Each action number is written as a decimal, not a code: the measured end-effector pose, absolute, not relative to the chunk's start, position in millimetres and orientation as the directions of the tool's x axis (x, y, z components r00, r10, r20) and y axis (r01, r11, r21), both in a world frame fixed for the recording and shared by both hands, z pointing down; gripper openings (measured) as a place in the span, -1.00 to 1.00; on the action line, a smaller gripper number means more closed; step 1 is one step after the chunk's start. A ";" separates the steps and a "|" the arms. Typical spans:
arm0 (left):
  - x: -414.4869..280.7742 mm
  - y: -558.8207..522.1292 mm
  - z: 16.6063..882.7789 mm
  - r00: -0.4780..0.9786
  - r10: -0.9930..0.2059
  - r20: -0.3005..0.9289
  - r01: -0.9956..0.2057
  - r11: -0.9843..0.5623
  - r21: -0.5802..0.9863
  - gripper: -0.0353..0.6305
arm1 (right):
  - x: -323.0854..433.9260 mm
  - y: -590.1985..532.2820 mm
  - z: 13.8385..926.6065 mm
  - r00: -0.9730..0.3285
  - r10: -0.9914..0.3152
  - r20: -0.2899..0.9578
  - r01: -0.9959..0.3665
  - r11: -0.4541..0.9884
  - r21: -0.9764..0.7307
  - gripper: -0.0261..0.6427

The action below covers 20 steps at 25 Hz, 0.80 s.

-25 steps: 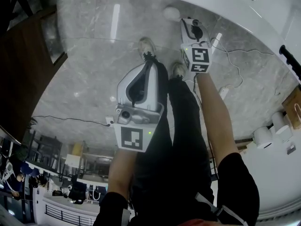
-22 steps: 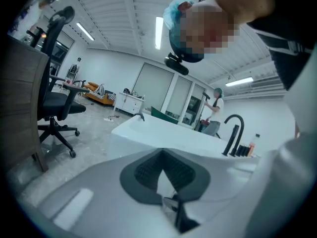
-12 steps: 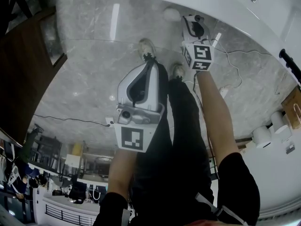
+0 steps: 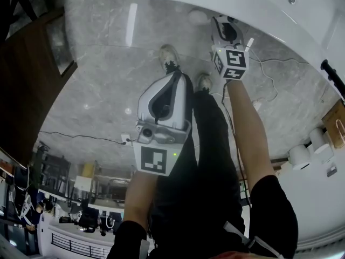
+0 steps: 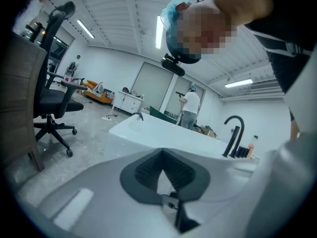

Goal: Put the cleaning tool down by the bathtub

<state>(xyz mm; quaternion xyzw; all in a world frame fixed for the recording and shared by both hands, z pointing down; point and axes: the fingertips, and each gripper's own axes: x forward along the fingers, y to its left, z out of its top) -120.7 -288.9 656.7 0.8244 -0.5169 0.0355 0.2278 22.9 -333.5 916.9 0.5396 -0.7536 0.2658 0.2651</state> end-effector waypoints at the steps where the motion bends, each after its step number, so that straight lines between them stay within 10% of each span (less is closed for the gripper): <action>1: -121.0 -289.4 657.1 0.463 -0.836 0.294 -0.869 -0.362 0.338 -0.88 | 22.9 -333.6 917.0 -0.277 -0.673 0.686 -0.954 0.277 -0.114 -0.63; 20: -124.5 -286.6 653.8 0.453 -0.846 0.281 -0.871 -0.353 0.341 -0.88 | 23.7 -332.6 911.9 -0.260 -0.664 0.701 -0.961 0.251 -0.119 -0.54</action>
